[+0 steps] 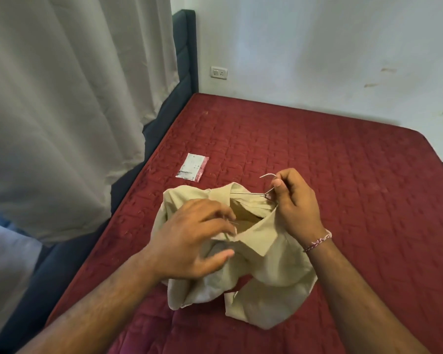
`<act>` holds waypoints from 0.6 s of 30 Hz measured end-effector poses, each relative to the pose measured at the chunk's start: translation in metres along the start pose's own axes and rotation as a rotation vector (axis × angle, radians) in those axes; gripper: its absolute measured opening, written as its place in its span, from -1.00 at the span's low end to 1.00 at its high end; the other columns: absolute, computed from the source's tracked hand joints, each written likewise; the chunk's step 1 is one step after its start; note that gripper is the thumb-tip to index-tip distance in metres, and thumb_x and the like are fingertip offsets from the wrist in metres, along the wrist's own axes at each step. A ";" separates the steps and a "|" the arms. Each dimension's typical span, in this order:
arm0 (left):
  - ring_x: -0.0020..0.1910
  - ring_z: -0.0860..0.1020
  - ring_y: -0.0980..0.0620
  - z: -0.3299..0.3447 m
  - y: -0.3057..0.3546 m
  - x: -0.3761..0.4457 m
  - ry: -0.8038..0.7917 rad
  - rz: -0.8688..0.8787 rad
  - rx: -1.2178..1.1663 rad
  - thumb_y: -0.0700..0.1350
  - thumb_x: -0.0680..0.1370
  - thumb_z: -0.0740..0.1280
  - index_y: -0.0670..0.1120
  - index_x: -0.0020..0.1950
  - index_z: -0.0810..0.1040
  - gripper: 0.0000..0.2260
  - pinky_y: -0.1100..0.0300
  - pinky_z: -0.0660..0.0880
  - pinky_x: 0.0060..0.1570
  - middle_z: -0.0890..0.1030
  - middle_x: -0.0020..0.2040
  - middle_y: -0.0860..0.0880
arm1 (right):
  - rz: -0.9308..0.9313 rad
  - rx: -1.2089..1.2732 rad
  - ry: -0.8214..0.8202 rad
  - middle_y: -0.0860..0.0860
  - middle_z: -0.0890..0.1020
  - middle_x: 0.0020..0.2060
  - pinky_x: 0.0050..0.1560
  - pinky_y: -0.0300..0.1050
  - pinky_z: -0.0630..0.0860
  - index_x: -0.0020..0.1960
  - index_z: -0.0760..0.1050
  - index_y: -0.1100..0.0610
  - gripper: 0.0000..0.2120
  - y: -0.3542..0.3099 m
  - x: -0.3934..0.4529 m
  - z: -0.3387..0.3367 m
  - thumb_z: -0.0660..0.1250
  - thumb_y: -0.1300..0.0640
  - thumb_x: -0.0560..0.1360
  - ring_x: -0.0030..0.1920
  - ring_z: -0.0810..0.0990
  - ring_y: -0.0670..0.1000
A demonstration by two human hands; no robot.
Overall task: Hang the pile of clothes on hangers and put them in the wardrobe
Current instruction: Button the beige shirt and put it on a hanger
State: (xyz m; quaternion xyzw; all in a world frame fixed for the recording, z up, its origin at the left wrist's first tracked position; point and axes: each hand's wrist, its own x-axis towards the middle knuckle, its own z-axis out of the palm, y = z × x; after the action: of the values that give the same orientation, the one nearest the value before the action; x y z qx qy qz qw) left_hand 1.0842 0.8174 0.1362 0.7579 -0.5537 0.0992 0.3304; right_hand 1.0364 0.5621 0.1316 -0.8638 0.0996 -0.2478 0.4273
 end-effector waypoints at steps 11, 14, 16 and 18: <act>0.10 0.61 0.10 -0.015 -0.003 0.104 -0.081 -0.228 -0.307 0.11 0.65 0.33 0.08 0.27 0.65 -0.75 0.05 0.56 0.07 0.66 0.09 0.13 | -0.345 0.007 0.148 0.02 0.44 0.17 0.12 -0.16 0.54 -0.02 0.63 0.19 -0.92 -0.046 0.001 -0.027 0.39 0.19 0.60 0.22 0.51 -0.02; 0.06 0.62 0.11 -0.020 0.001 0.121 -0.059 -0.131 -0.340 0.04 0.66 0.35 0.04 0.17 0.71 -0.81 0.02 0.57 0.03 0.65 0.04 0.13 | -0.326 -0.011 0.278 0.02 0.43 0.15 0.06 -0.15 0.59 -0.02 0.64 0.21 -0.94 -0.064 -0.004 -0.033 0.41 0.22 0.60 0.16 0.53 -0.03; 0.00 0.62 0.13 -0.025 0.002 0.129 -0.051 -0.041 -0.347 0.07 0.65 0.33 -0.02 0.12 0.73 -0.76 0.00 0.57 -0.02 0.65 0.01 0.11 | -0.311 -0.037 0.389 0.04 0.44 0.12 0.01 -0.18 0.60 -0.01 0.64 0.21 -0.96 -0.081 -0.012 -0.036 0.43 0.23 0.59 0.10 0.56 -0.03; -0.04 0.64 0.11 -0.032 0.009 0.139 -0.013 0.041 -0.403 0.06 0.65 0.33 -0.06 0.08 0.74 -0.74 -0.02 0.58 -0.06 0.67 -0.04 0.08 | -0.310 -0.084 0.475 0.07 0.49 0.08 -0.01 -0.23 0.60 0.00 0.66 0.22 -0.97 -0.102 -0.020 -0.046 0.45 0.25 0.57 0.06 0.58 -0.09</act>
State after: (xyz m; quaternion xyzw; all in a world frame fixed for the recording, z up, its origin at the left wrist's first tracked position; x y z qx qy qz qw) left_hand 1.1343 0.7276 0.2356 0.6657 -0.5797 -0.0116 0.4697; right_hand 0.9912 0.6009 0.2282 -0.8036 0.0740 -0.5010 0.3128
